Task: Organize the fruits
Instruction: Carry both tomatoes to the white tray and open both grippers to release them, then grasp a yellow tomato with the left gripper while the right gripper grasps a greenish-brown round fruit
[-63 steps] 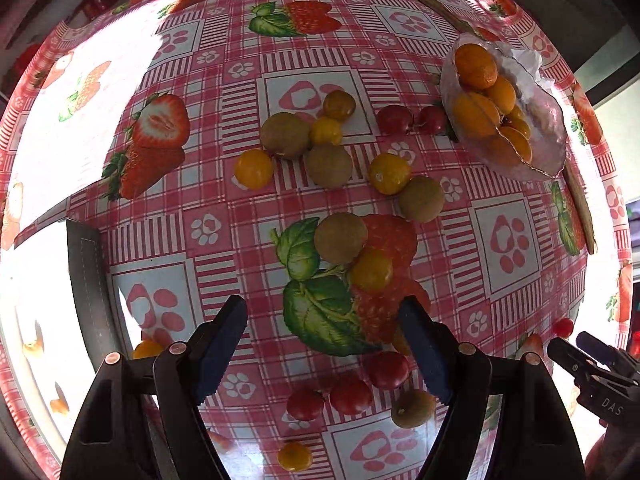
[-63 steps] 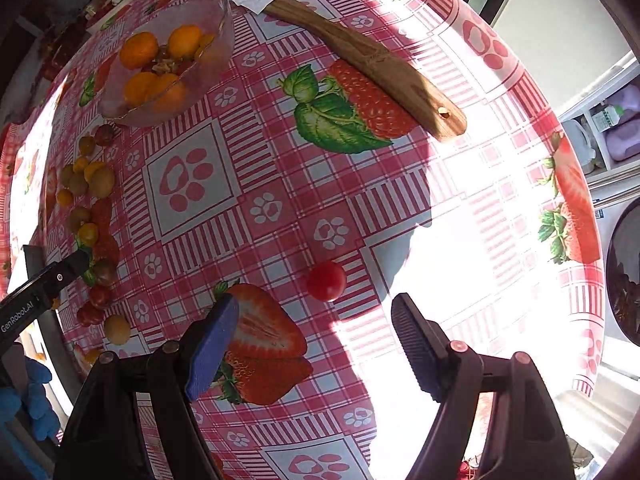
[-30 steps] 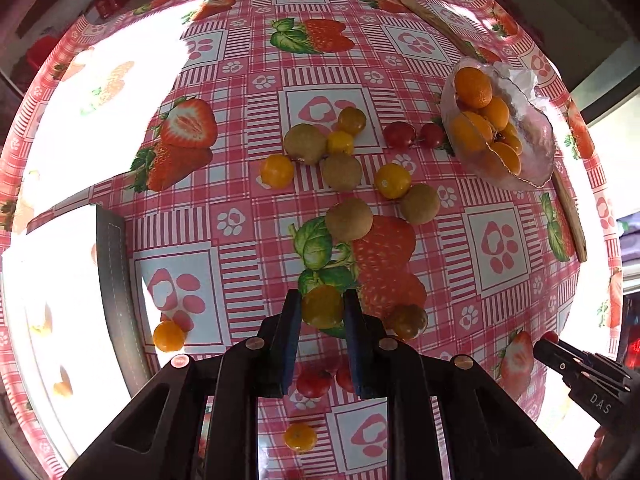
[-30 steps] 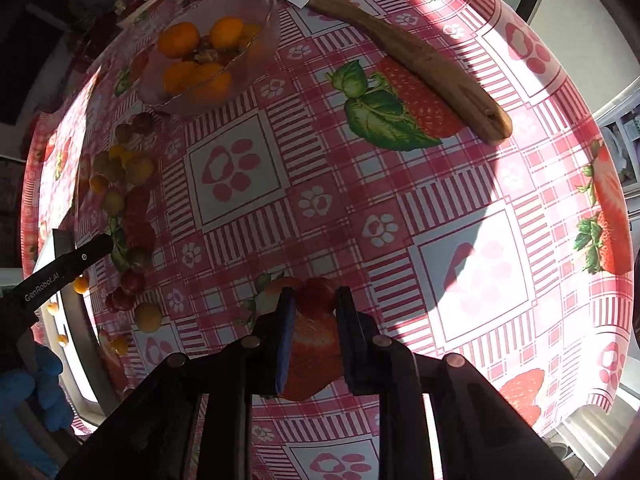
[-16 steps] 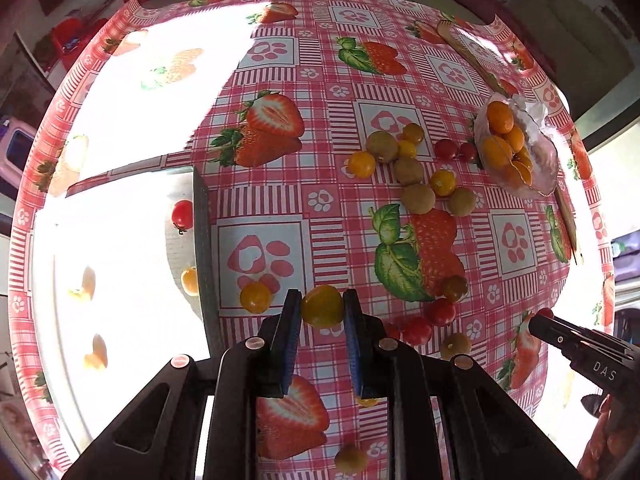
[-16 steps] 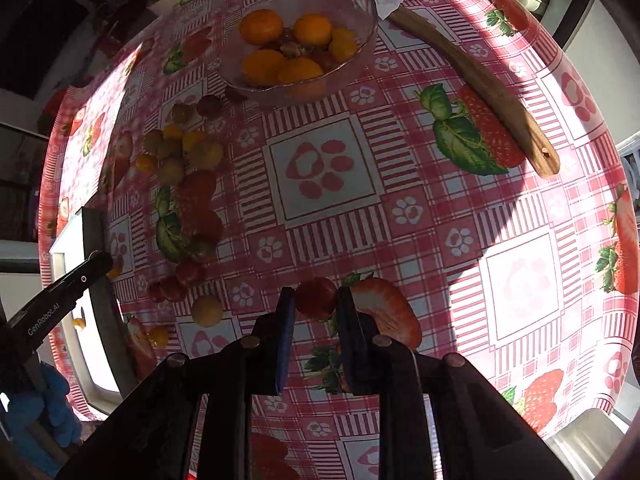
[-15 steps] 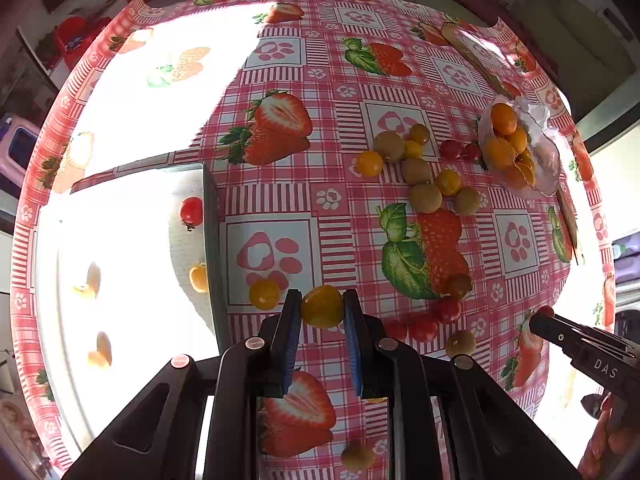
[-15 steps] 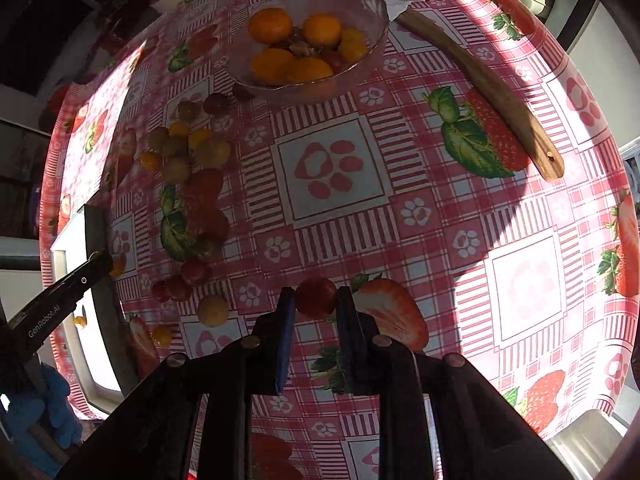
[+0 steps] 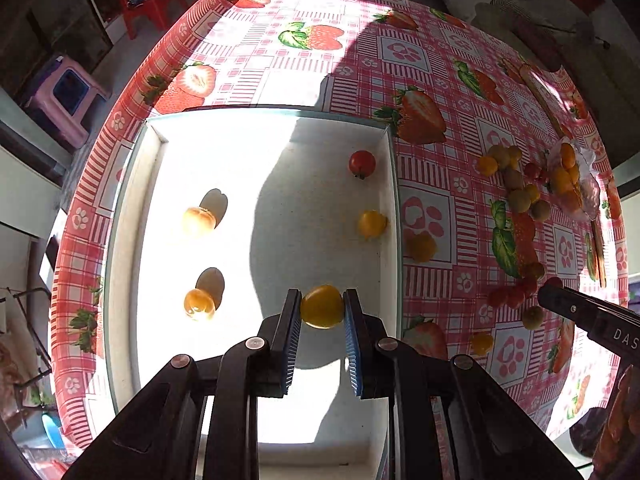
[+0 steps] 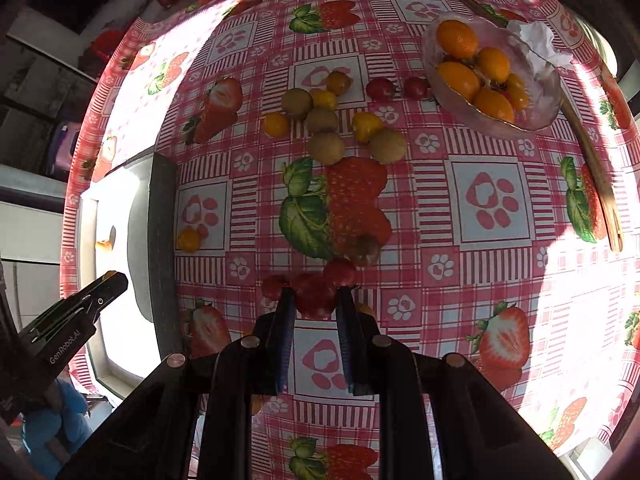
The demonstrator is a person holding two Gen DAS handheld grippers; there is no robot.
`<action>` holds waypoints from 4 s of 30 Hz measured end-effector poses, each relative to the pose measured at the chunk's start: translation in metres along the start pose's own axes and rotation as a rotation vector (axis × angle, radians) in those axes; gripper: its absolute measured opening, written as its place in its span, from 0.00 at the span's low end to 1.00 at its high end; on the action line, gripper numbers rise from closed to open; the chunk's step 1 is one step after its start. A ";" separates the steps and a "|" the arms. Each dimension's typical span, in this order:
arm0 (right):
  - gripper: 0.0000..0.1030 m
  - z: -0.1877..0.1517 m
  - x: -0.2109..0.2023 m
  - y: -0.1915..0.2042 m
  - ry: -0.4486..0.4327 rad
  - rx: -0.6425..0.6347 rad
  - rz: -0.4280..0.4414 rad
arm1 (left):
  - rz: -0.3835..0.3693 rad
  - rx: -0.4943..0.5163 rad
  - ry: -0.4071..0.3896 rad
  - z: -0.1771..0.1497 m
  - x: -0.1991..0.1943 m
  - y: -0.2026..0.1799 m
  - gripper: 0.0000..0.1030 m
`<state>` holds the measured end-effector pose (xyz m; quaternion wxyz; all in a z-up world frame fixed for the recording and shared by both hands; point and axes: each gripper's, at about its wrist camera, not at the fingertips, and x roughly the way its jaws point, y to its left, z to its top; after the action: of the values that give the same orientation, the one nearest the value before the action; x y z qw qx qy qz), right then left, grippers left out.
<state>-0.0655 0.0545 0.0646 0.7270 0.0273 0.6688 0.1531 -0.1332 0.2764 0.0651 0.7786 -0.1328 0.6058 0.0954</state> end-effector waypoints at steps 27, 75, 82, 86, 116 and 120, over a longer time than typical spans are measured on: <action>0.23 0.001 0.095 0.183 0.160 -0.302 0.048 | 0.119 -0.103 0.056 -0.050 0.022 0.088 0.22; 0.74 0.032 0.002 -0.067 -0.010 0.148 -0.066 | 0.045 0.263 0.009 0.058 0.019 -0.115 0.63; 0.71 0.044 0.013 -0.082 -0.018 0.132 -0.061 | 0.050 0.322 0.027 0.076 0.057 -0.141 0.63; 0.64 0.054 0.022 -0.083 -0.019 0.124 -0.050 | 0.047 0.357 0.031 0.083 0.074 -0.151 0.63; 0.22 0.083 0.030 -0.084 -0.068 0.119 0.014 | -0.068 0.382 -0.014 0.106 0.076 -0.190 0.22; 0.22 0.079 0.023 -0.083 -0.076 0.113 0.023 | -0.082 0.376 -0.026 0.099 0.067 -0.181 0.22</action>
<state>0.0285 -0.0060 0.0301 0.7473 0.0820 0.6479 0.1223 0.0297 0.1365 0.0398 0.8007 -0.0080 0.5970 -0.0495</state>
